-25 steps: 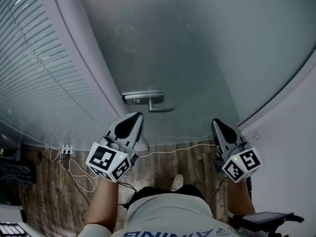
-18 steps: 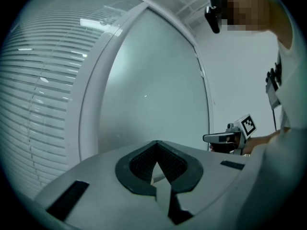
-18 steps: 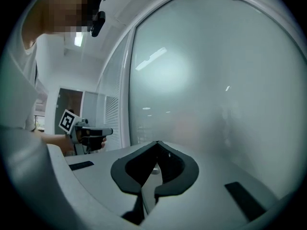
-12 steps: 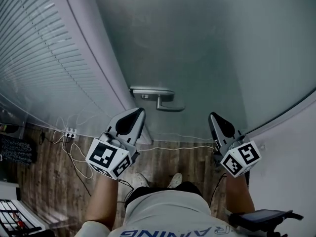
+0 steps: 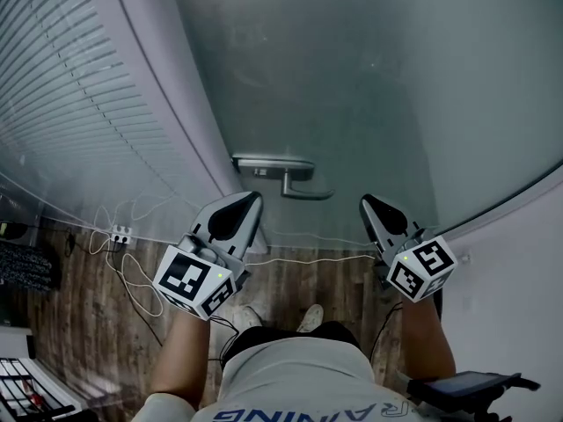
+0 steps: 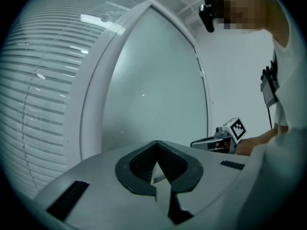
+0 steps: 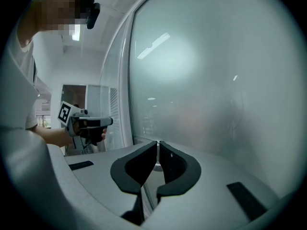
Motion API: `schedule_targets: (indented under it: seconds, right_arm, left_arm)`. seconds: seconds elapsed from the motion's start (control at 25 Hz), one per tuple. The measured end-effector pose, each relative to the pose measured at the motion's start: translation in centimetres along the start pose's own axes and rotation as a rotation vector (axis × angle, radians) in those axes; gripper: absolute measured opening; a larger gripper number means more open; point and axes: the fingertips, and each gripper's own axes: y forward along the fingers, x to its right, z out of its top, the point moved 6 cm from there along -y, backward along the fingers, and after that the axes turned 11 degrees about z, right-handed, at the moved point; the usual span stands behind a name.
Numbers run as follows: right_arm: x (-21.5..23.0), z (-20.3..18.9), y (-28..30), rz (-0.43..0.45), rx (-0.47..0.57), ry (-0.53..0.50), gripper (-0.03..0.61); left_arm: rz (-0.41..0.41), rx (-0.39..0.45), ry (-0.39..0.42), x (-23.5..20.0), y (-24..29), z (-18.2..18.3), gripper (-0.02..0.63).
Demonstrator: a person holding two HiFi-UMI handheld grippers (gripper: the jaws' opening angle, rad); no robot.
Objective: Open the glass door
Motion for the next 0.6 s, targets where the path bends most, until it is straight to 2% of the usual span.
schedule_targets:
  seconds: [0.12, 0.48, 0.6]
  right_arm:
    - [0.5, -0.5, 1.2, 0.035, -0.053, -0.005, 0.005]
    - [1.0, -3.1, 5.4, 0.157, -0.255, -0.050, 0.150]
    - [1.4, -4.3, 6.5, 0.174, -0.333, -0.075, 0.169]
  left_arm:
    - [-0.001, 0.000, -0.003, 0.1, 0.2, -0.1, -0.002]
    - [0.008, -0.017, -0.018, -0.3, 0.4, -1.4, -0.002]
    - [0.012, -0.027, -0.021, -0.5, 0.4, -1.7, -0.002]
